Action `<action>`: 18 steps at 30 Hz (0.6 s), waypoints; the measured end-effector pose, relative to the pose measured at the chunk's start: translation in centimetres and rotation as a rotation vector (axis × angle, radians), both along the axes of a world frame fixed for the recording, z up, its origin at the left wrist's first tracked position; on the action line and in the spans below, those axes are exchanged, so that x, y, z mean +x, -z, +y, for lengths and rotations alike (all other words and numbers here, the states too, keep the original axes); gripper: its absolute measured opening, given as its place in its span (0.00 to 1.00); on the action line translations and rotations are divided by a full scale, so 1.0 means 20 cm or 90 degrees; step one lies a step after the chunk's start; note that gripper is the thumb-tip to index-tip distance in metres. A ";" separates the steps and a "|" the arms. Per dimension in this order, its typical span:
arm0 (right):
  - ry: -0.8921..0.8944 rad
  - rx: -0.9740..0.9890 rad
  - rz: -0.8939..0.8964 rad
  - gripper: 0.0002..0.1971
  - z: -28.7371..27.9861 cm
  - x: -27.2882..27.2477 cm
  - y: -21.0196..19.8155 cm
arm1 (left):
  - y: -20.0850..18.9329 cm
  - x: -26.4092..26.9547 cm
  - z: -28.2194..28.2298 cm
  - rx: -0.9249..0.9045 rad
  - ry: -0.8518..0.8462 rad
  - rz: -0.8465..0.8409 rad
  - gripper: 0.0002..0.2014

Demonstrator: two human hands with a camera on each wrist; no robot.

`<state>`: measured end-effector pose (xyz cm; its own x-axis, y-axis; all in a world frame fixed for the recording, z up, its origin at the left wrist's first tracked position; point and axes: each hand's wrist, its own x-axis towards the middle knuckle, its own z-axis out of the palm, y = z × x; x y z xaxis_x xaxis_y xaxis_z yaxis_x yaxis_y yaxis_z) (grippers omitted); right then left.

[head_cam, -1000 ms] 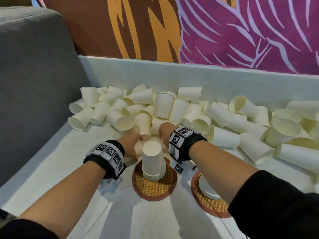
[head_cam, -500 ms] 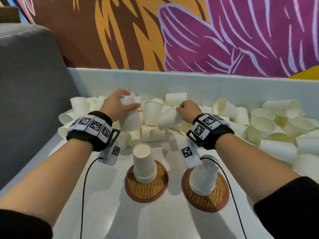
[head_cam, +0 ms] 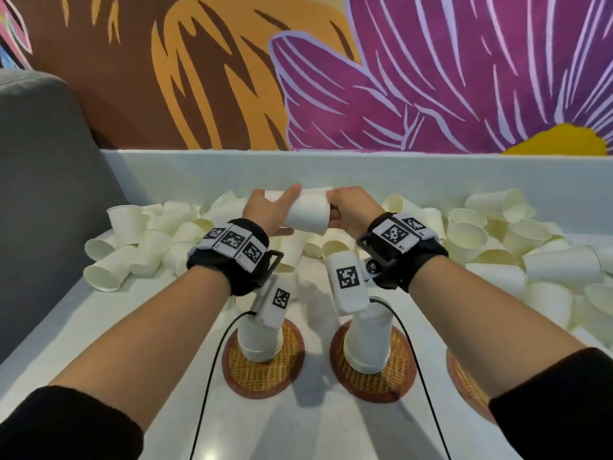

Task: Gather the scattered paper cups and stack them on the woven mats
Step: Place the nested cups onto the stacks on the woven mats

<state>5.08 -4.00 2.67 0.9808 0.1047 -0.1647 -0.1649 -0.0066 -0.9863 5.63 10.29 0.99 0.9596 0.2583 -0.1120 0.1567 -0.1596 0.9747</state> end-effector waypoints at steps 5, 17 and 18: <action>-0.022 -0.036 -0.004 0.12 -0.10 -0.01 -0.03 | -0.03 0.01 -0.04 -0.162 0.022 0.086 0.27; -0.024 -0.806 0.157 0.26 -0.58 0.16 0.46 | -0.02 0.00 -0.08 -0.277 0.053 0.178 0.14; -0.038 -0.857 0.146 0.23 -0.58 0.09 0.44 | -0.01 0.01 -0.09 -0.274 0.055 0.185 0.15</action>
